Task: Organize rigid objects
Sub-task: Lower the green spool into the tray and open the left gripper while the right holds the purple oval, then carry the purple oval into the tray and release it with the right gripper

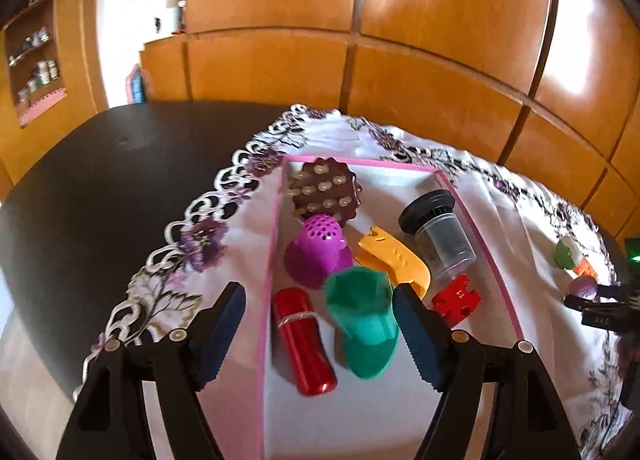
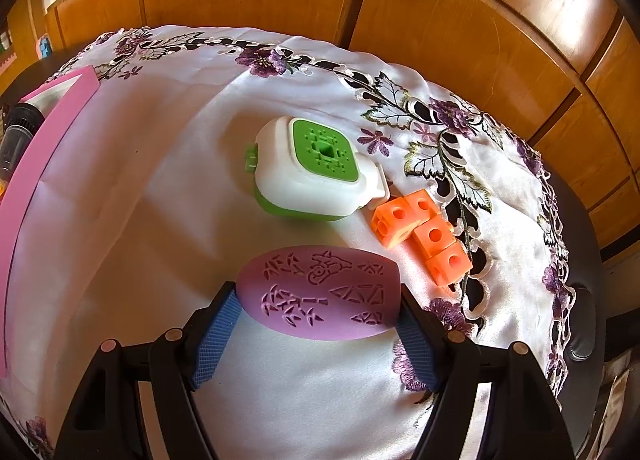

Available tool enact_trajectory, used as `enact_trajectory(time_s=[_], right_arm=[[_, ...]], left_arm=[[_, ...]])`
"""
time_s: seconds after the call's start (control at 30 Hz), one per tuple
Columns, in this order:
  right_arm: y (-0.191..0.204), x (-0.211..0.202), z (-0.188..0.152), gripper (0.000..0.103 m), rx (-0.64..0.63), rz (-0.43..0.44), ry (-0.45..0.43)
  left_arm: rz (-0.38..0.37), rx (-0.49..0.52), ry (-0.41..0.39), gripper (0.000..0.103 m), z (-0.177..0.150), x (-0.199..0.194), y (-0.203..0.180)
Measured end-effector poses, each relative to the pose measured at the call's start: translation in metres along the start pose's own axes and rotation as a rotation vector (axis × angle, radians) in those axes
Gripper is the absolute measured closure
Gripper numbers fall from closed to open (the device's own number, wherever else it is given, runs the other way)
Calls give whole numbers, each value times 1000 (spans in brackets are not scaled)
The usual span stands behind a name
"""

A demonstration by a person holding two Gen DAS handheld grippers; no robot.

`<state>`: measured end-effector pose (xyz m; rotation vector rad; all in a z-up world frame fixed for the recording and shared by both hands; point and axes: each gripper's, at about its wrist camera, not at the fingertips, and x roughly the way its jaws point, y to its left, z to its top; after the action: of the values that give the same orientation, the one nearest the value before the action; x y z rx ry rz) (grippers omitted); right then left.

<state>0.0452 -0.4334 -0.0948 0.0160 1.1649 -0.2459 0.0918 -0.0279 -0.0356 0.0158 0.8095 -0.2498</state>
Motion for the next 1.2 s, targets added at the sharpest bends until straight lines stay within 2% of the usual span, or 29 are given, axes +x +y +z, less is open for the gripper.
enact_trajectory(time_s=[0.37,0.6,1.0,1.1,1.2], right_arm=[[2,-2,-1,26,-11,-12,-4],[4,-4,-1,27,-28,-28,-12],[6,-4,-2,27,-16,-46,-5],[10,-10,-3,27,-28,-72,-6],[19,-21,-6,27,-30,-53,-26]], left_arm=[[23,80,-35,27,-33,-33,-18],[40,55,-55,27,-32,-43,-11],[88,-22,-72,27,-34,-51,28],[92,-33,-78,27,-35,-52,36],[98,-42,-76,27,-38,-51,43]])
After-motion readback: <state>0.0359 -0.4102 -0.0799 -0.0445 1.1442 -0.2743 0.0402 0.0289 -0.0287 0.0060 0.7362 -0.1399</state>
